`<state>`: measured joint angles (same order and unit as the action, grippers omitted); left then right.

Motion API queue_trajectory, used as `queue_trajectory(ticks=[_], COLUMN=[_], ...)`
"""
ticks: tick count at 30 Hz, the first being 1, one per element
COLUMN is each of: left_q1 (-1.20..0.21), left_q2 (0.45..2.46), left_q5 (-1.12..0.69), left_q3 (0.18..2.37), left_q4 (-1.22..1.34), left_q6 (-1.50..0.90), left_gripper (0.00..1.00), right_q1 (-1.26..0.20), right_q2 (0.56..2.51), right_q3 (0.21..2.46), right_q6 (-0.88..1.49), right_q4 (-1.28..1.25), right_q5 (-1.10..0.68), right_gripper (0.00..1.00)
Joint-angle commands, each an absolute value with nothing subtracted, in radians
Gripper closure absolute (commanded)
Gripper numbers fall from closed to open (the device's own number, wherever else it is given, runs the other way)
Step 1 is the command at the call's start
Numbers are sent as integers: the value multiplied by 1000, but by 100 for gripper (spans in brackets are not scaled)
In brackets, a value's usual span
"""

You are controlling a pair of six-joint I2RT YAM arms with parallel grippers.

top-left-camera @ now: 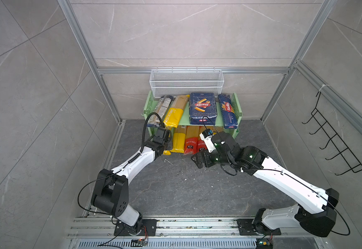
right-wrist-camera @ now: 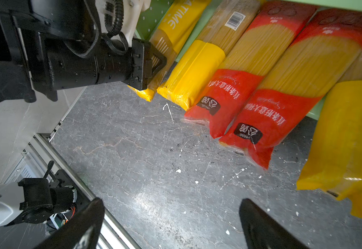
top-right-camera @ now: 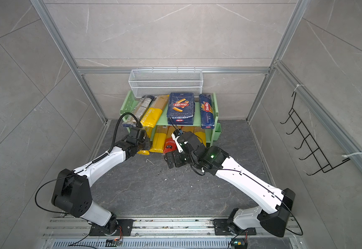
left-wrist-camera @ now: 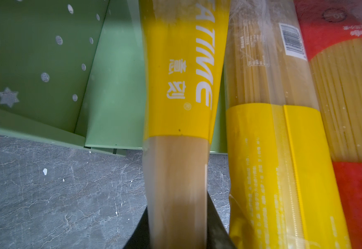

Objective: Arrange pasta packages on shelves
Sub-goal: Place the pasta bag on the shelf.

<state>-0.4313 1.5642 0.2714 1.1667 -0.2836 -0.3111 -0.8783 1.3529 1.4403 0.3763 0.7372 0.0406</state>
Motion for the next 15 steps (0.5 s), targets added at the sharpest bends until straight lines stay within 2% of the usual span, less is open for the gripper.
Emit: queue_trajectory(ticks=[1, 15], left_q1=[-399, -399], left_q2=[1530, 1465], left_q5=[340, 284], left_q3=[1255, 1018], left_q4=[10, 346], left_q6=[-276, -246], left_gripper=[100, 100], right_q1=[-876, -876], right_q2=[1359, 1352], right_q3=[1466, 1446], right_q6=[376, 387], right_q4=[758, 754], right_q5=[54, 50], right_gripper=[1, 0])
